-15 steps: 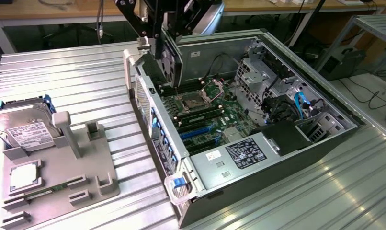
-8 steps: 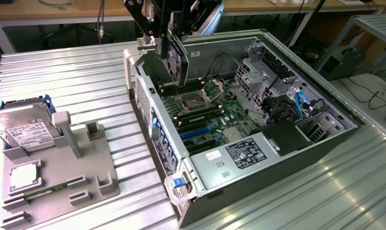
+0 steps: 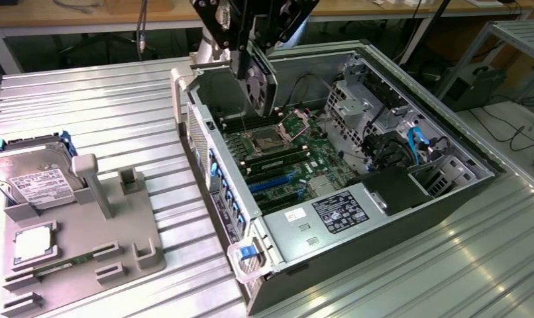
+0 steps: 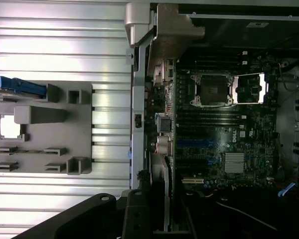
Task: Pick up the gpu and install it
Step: 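Pick up the gpu and move the gpu toward the slot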
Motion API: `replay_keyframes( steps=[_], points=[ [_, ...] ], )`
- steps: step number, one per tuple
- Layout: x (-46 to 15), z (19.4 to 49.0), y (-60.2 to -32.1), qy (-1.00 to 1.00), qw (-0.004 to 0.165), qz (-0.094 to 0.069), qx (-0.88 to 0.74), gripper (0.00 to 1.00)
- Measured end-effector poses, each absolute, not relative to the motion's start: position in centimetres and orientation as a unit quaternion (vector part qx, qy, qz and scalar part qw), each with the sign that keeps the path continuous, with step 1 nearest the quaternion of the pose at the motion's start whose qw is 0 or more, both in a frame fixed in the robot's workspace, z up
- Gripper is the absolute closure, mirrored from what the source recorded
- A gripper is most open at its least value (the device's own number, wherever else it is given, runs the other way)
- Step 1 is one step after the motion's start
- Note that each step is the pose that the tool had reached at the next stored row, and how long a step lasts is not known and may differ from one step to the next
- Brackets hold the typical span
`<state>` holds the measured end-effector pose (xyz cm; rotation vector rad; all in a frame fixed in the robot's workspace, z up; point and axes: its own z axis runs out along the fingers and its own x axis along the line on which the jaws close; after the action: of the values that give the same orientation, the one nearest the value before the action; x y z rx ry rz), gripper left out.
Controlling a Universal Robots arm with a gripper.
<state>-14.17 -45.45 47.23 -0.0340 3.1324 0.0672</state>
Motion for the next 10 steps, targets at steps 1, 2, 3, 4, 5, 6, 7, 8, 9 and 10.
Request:
replay_keyframes(
  steps=[1,2,3,4,5,6,7,8,9,10],
  points=[
    [-14.0,47.2,-45.5,1.0,0.004,0.021,-0.011,0.72],
    [-13.8,47.2,-45.5,1.0,0.004,0.021,-0.011,0.72],
    [-13.7,47.2,-45.5,1.0,0.004,0.021,-0.011,0.72],
    [-13.5,47.2,-45.5,1.0,0.004,0.021,-0.011,0.72],
    [-13.3,47.2,-45.5,1.0,0.004,0.021,-0.011,0.72],
    [-13.1,47.2,-45.5,1.0,0.004,0.021,-0.011,0.72],
    [-12.9,47.2,-45.5,1.0,0.004,0.021,-0.011,0.72],
    [-12.6,47.2,-45.5,1.0,0.004,0.021,-0.011,0.72],
    [-12.3,47.2,-45.5,1.0,0.004,0.021,-0.011,0.72],
    [-12.1,47.2,-45.5,1.0,0.004,0.021,-0.011,0.72]
  ],
)
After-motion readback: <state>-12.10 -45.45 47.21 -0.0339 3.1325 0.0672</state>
